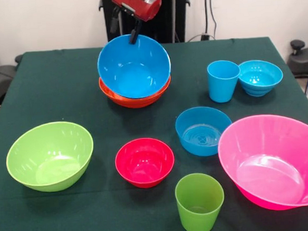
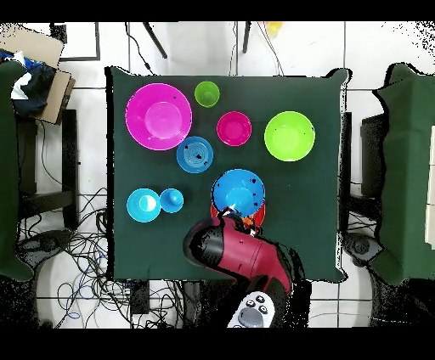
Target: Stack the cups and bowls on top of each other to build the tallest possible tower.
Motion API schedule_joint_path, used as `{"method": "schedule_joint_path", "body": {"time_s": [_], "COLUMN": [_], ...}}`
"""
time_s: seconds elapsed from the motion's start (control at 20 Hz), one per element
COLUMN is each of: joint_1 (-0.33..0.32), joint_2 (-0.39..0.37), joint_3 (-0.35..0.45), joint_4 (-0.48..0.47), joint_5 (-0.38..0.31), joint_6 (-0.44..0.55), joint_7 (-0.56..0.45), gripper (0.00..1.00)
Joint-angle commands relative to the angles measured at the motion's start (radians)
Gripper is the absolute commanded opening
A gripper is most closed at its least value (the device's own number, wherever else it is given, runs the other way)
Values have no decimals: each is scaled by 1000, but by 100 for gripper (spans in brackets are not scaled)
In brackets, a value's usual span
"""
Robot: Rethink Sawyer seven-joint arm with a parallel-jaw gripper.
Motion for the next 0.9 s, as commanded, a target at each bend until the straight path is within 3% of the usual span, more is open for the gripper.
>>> {"method": "schedule_joint_path", "body": {"time_s": [0.05, 0.9], "joint_1": [12, 24], "joint_2": [74, 94], "joint_3": [81, 81], "joint_4": [-21, -23], "joint_5": [13, 30], "joint_6": [18, 1], "joint_7": [142, 162], "gripper": [100, 100]}}
